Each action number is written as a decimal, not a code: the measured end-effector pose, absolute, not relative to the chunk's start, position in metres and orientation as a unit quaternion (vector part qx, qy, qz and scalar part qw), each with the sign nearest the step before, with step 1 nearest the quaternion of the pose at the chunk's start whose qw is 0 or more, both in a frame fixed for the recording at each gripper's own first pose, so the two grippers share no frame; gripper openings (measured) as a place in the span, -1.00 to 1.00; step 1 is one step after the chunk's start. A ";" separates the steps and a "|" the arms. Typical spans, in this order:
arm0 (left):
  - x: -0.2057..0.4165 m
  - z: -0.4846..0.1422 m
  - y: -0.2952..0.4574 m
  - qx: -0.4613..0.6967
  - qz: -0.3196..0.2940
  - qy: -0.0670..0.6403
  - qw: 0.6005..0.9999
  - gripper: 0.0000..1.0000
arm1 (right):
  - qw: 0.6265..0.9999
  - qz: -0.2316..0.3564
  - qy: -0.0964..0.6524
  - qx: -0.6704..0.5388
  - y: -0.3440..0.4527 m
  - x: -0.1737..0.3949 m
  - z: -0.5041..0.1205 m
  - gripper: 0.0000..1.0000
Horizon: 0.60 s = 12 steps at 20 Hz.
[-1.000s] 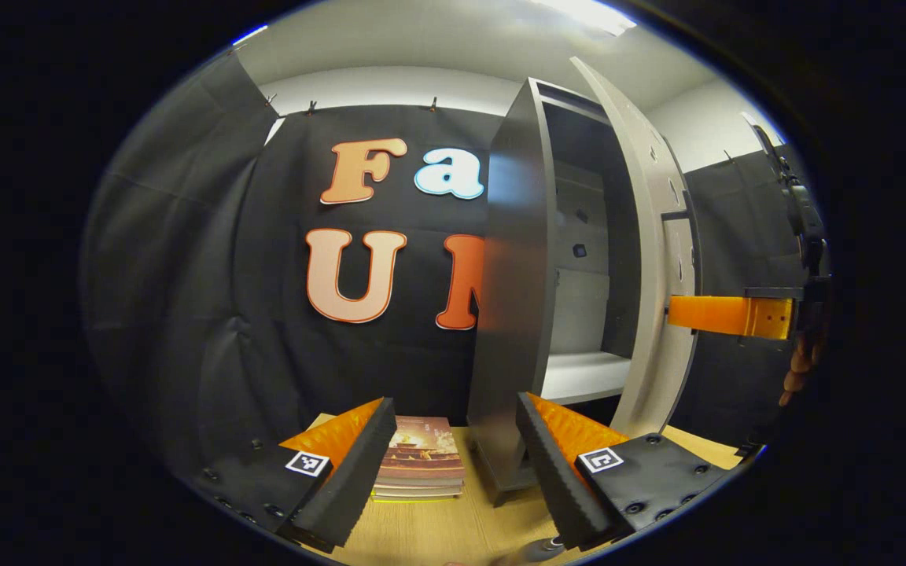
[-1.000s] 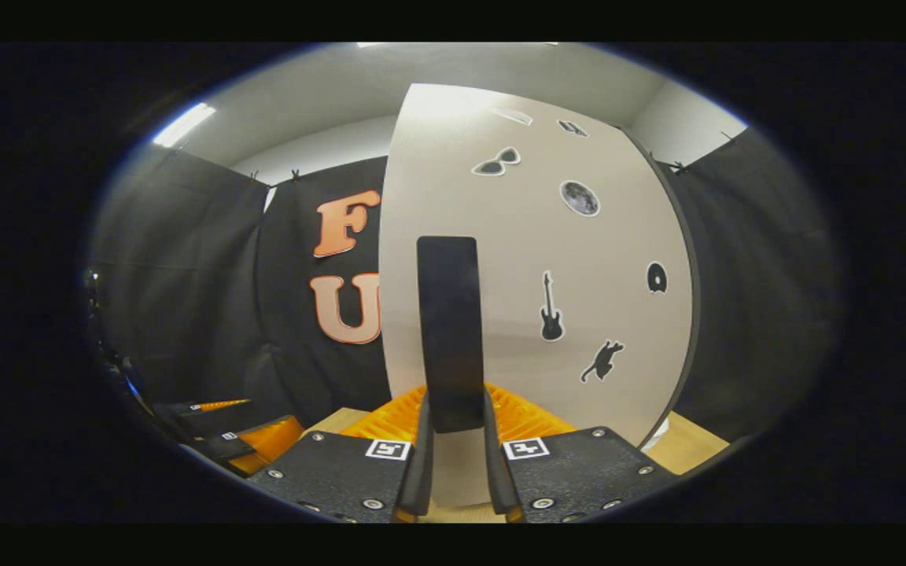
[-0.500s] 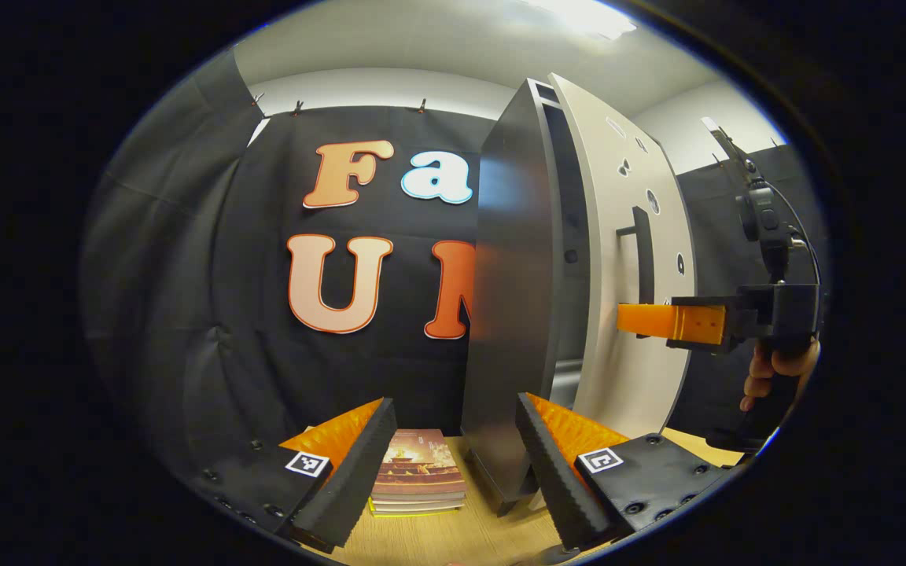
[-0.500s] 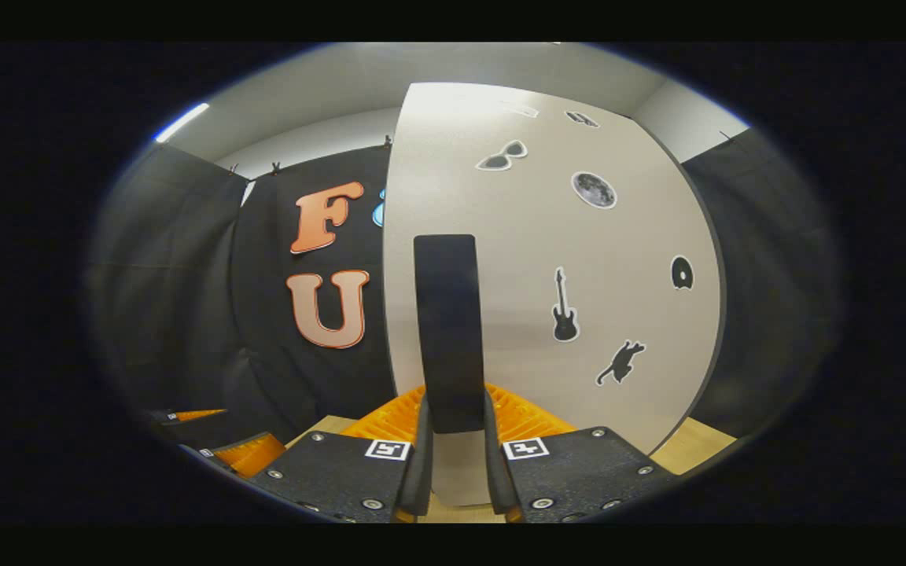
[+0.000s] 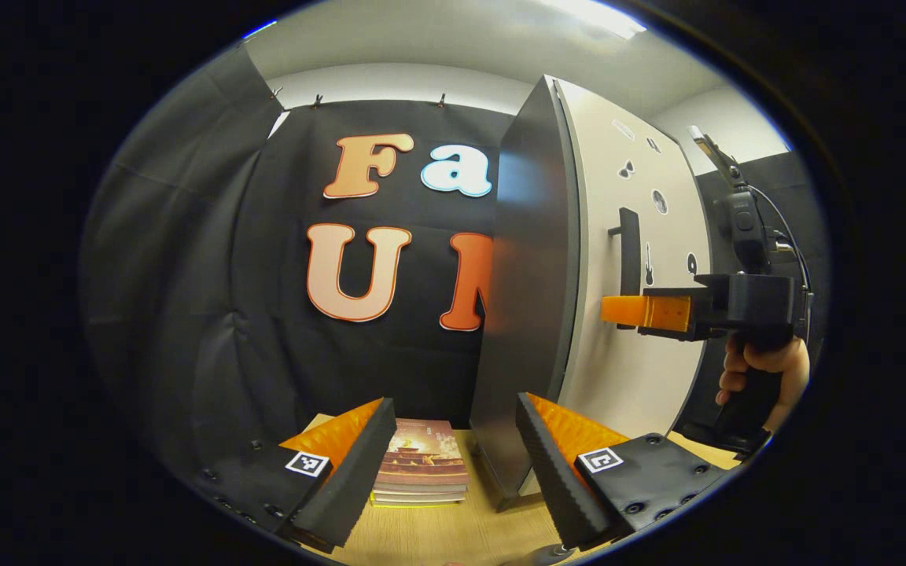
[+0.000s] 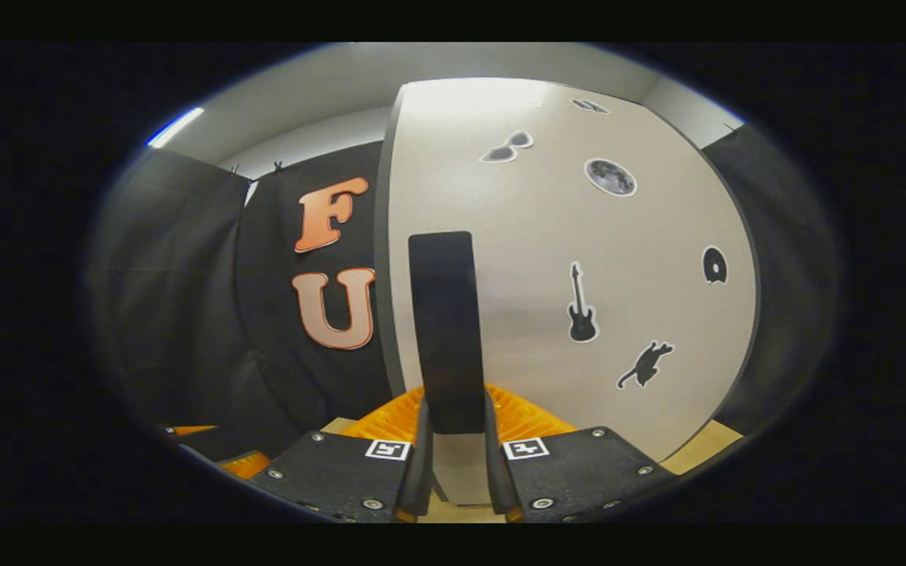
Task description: Open the cabinet door with the right hand, grasp the bottle in the cabinet with the left hand and place it on the coaster, then close the cabinet door with the right hand.
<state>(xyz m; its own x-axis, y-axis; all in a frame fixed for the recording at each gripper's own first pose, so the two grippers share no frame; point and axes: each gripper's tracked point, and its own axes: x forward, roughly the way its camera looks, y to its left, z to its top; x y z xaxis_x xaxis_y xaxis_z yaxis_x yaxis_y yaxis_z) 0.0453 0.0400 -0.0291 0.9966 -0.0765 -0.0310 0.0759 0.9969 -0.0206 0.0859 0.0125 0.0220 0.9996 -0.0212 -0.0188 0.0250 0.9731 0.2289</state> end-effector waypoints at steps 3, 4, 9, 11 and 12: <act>0.044 -0.028 0.041 -0.007 -0.030 0.015 0.999 0.97 | 0.993 -0.003 0.008 0.122 0.014 0.089 0.022 -0.38; 0.043 -0.027 0.041 -0.006 -0.028 0.015 0.999 0.97 | 0.992 -0.001 0.008 0.124 0.014 0.089 0.022 -0.38; 0.041 -0.028 0.040 -0.006 -0.017 0.017 1.000 0.97 | 0.992 0.003 0.008 0.126 0.016 0.091 0.021 -0.35; 0.041 -0.027 0.040 -0.007 -0.012 0.017 1.000 0.99 | 0.992 0.007 0.007 0.129 0.016 0.091 0.022 -0.35; 0.041 -0.026 0.039 -0.007 -0.011 0.017 1.000 0.98 | 0.991 0.013 0.009 0.134 0.017 0.090 0.023 -0.31</act>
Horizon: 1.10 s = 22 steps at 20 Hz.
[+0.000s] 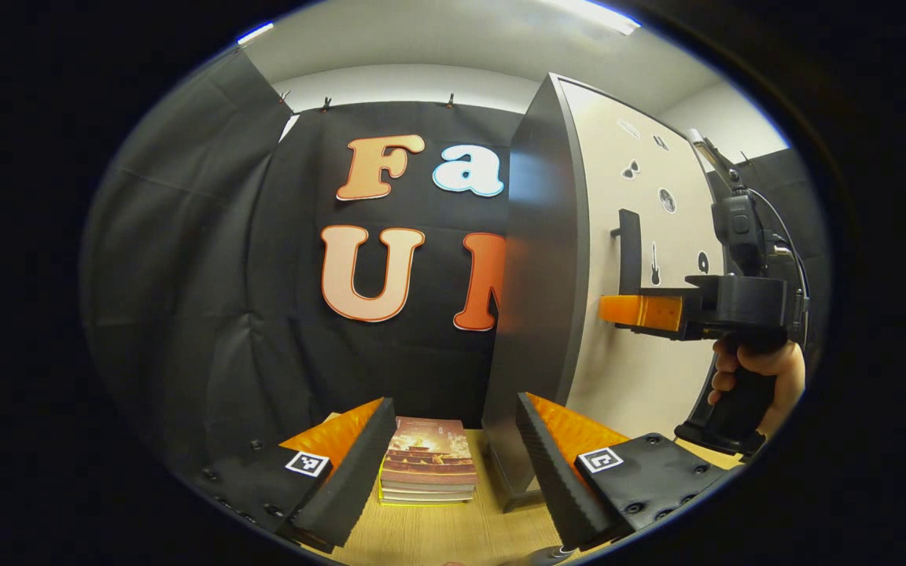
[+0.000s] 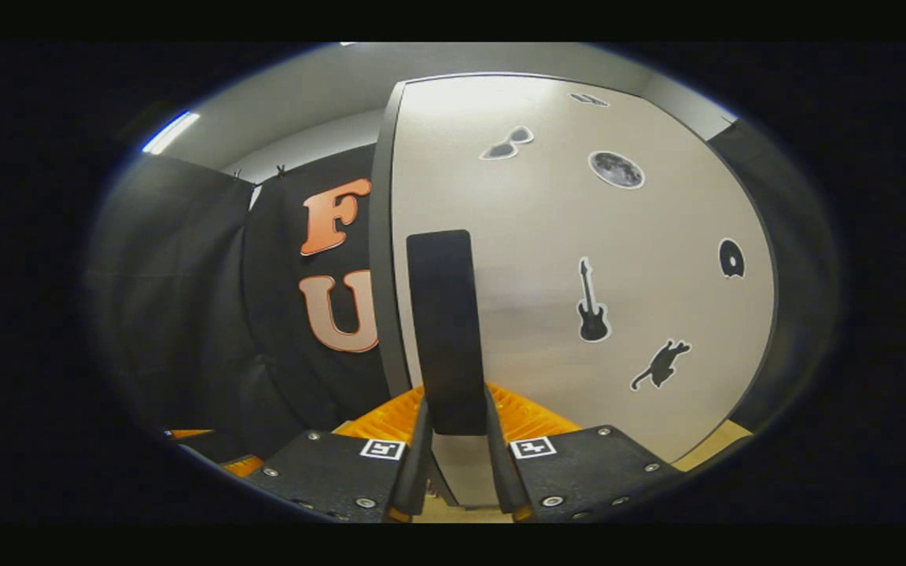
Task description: Open the cabinet door with the right hand, grasp the bottle in the cabinet with the left hand and place it on the coaster, then close the cabinet door with the right hand.
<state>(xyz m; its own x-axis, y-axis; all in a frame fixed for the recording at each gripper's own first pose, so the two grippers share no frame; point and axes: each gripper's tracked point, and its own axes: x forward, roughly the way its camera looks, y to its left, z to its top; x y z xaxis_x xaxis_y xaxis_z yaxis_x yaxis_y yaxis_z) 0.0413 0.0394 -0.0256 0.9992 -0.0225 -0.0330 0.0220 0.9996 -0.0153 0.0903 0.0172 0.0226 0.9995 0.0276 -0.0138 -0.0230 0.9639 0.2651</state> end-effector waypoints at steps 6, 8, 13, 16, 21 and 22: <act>0.038 -0.019 0.029 0.001 -0.006 0.009 1.000 0.99 | 0.986 0.041 0.002 0.162 0.011 0.065 0.027 -0.07; 0.035 -0.018 0.024 0.004 -0.004 0.008 1.000 0.99 | 0.988 0.038 -0.006 0.149 0.003 0.051 0.028 0.10; 0.022 -0.017 0.012 0.000 0.013 0.012 1.000 0.99 | 0.993 0.027 -0.005 0.117 -0.018 0.005 0.016 0.54; 0.012 -0.019 0.009 0.003 0.024 0.016 1.000 0.97 | 0.995 0.018 0.001 0.097 -0.028 -0.024 0.002 0.62; -0.006 -0.009 0.002 0.004 0.017 0.008 1.000 0.99 | 0.998 -0.003 0.008 0.066 -0.037 -0.068 -0.010 0.68; -0.010 -0.006 -0.002 0.002 0.012 0.007 1.000 0.98 | 0.998 -0.009 0.002 0.067 -0.037 -0.077 -0.008 0.68</act>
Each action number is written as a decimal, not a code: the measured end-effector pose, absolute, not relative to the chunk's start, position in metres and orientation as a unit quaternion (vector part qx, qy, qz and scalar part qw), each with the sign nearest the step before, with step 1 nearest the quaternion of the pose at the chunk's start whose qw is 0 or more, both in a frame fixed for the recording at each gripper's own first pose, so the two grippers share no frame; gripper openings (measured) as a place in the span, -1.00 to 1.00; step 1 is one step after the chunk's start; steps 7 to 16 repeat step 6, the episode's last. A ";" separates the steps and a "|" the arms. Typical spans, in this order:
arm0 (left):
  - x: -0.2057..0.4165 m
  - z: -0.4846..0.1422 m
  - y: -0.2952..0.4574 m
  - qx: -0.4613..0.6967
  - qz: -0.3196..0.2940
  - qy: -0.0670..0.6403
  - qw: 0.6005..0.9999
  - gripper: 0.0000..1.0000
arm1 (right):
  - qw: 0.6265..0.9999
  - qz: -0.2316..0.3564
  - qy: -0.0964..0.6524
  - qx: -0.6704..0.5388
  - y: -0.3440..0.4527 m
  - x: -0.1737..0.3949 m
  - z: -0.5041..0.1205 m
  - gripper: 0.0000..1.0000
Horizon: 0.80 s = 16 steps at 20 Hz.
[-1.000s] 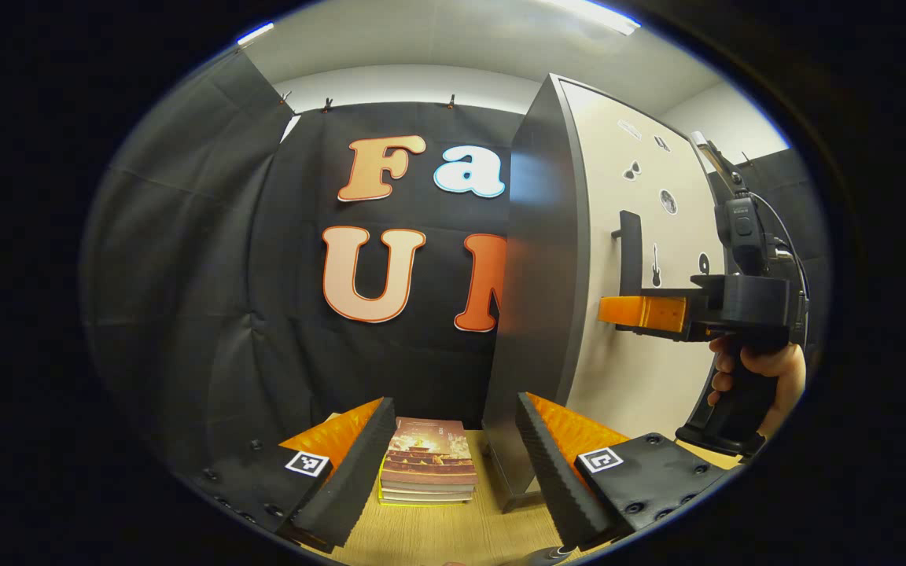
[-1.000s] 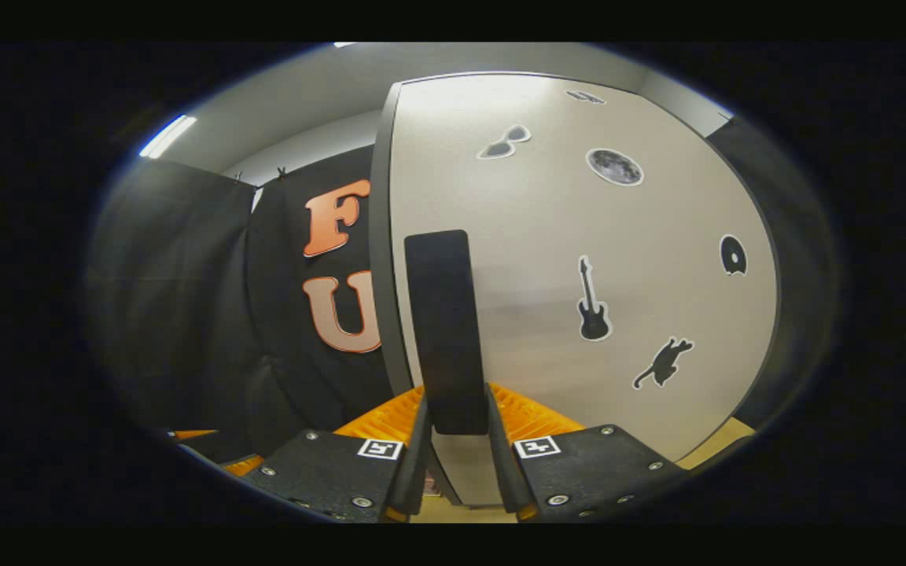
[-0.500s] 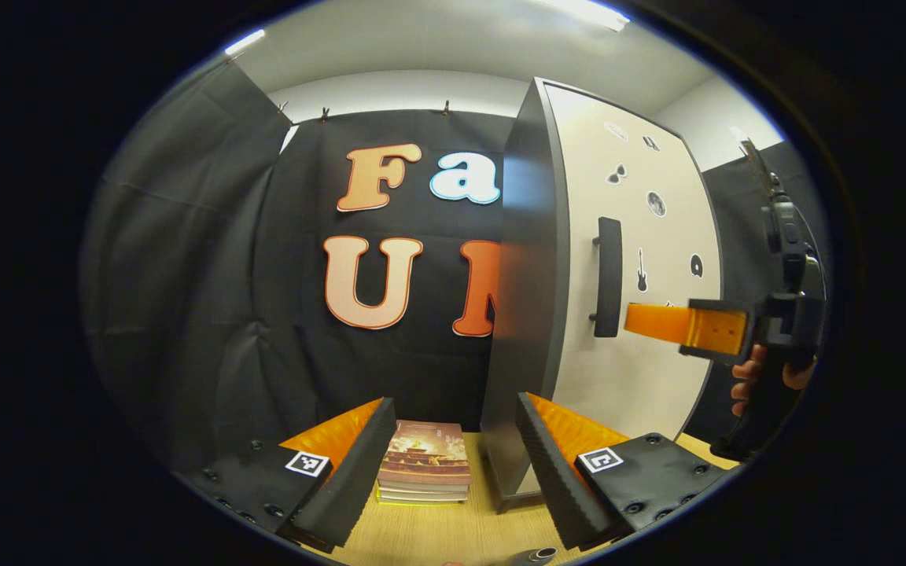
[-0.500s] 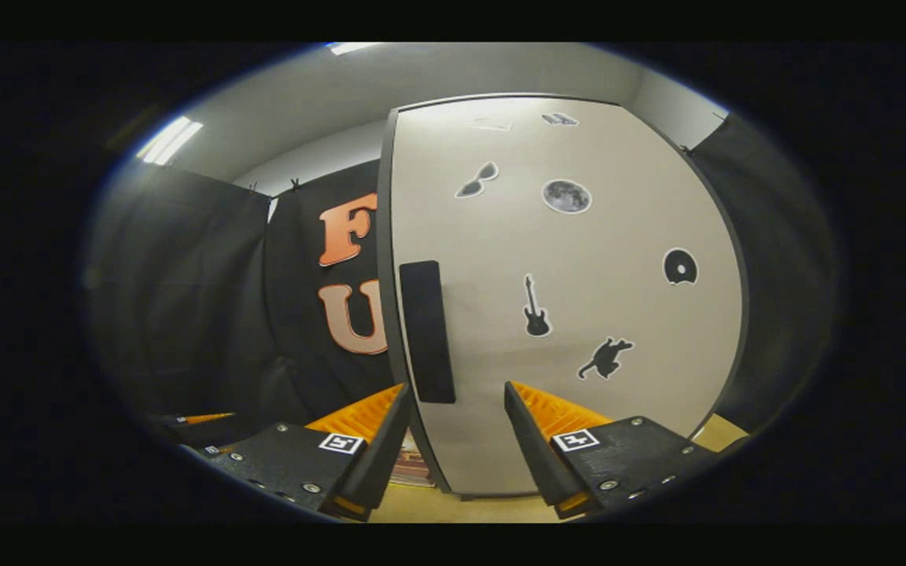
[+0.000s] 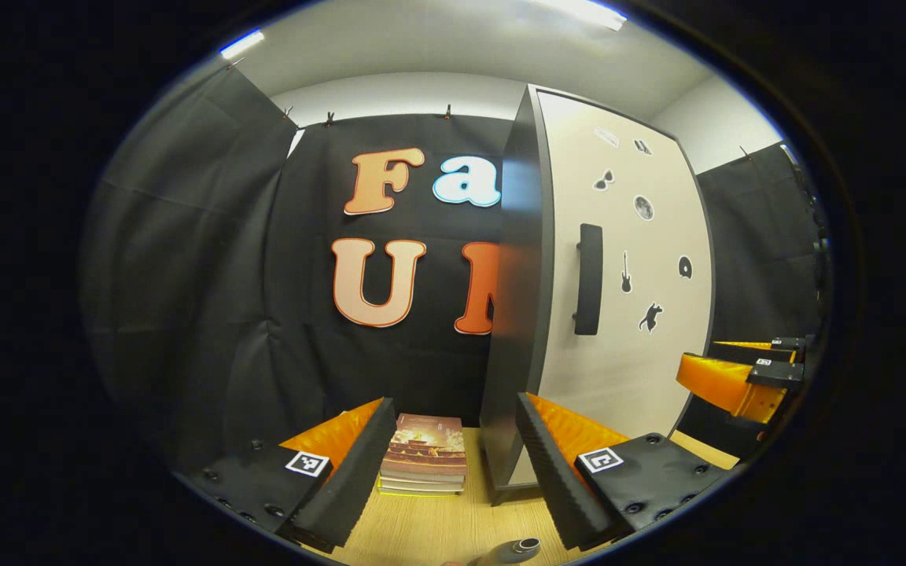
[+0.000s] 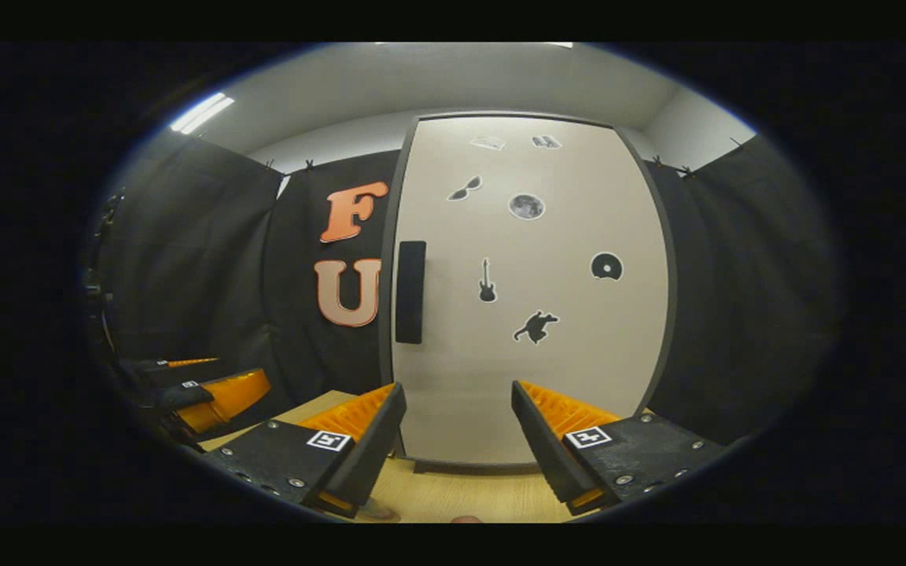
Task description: Open the cabinet door with the right hand, grasp the bottle in the cabinet with the left hand and place it on the coaster, then close the cabinet door with the right hand.
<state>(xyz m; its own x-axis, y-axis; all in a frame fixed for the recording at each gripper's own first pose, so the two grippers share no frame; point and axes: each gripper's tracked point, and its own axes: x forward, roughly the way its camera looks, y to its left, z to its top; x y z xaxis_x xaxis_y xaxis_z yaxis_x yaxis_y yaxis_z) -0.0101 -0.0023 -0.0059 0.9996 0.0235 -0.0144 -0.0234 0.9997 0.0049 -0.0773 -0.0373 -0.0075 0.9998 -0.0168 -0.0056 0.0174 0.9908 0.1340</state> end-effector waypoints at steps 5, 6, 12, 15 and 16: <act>-0.024 0.007 -0.001 0.006 -0.012 -0.001 1.000 0.99 | 0.997 -0.027 -0.008 0.066 -0.024 -0.113 -0.005 0.71; -0.028 0.007 0.000 0.008 -0.016 -0.002 1.000 0.97 | 0.997 -0.031 -0.009 0.066 -0.018 -0.119 -0.005 0.72; -0.028 0.007 0.000 0.008 -0.016 -0.002 1.000 0.97 | 0.997 -0.031 -0.009 0.066 -0.018 -0.119 -0.005 0.72; -0.028 0.007 0.000 0.008 -0.016 -0.002 1.000 0.97 | 0.997 -0.031 -0.009 0.066 -0.018 -0.119 -0.005 0.72; -0.028 0.007 0.000 0.008 -0.016 -0.002 1.000 0.97 | 0.997 -0.031 -0.009 0.066 -0.018 -0.119 -0.005 0.72</act>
